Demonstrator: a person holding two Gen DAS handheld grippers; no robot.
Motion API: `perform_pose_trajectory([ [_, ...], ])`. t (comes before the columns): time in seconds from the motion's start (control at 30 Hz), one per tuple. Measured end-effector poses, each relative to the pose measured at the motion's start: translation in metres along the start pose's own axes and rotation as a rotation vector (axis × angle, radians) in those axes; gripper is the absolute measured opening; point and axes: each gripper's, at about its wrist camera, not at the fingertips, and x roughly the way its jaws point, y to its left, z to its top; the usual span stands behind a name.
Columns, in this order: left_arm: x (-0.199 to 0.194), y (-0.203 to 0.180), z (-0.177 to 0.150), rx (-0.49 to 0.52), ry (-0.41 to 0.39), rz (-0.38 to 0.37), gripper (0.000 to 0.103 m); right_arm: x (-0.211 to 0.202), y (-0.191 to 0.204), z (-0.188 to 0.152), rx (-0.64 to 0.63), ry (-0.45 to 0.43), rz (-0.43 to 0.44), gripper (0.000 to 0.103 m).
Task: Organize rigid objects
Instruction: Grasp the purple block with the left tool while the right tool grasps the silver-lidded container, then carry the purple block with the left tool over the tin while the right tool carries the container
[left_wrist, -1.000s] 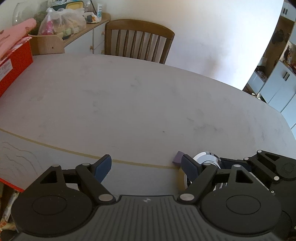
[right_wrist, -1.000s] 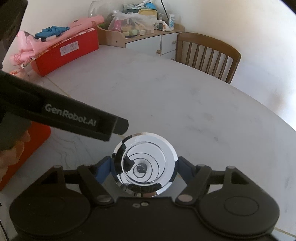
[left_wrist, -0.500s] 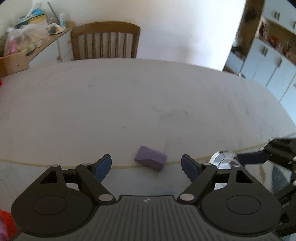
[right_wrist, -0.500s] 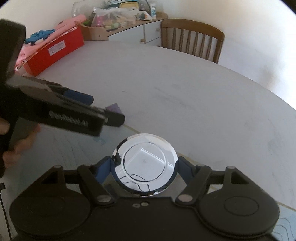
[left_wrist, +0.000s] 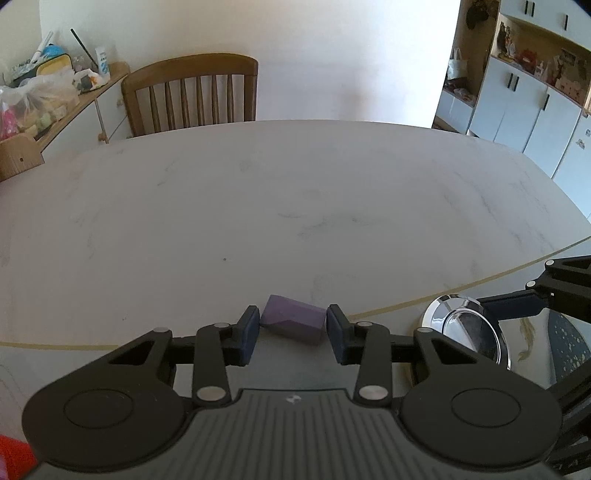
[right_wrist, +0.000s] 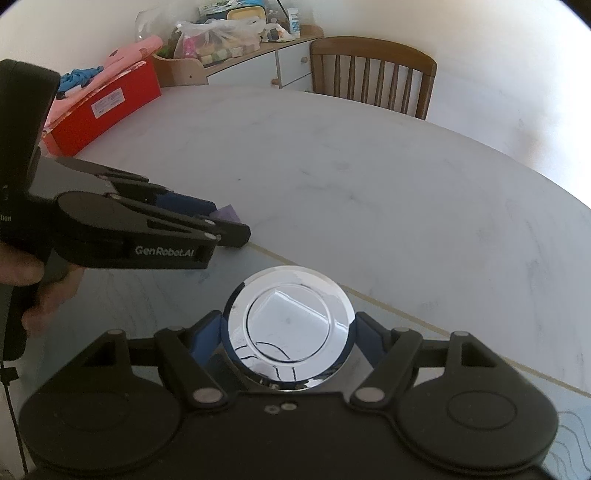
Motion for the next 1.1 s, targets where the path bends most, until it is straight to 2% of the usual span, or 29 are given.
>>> perform_pose_trajectory([
  [0.3,-0.027,-0.002,-0.008,-0.029,0.002,-0.012,0.038,-0.021,0.008,-0.003,0.008,-0.006,-0.007,0.075],
  [0.67,-0.074,0.009,-0.018,-0.088,0.006,-0.009,0.038,-0.065,0.033,-0.008,-0.004,-0.028,0.003,0.075],
  [1.1,-0.148,0.02,-0.037,-0.11,-0.054,0.005,0.038,-0.111,0.077,-0.013,-0.039,-0.076,0.038,0.075],
])
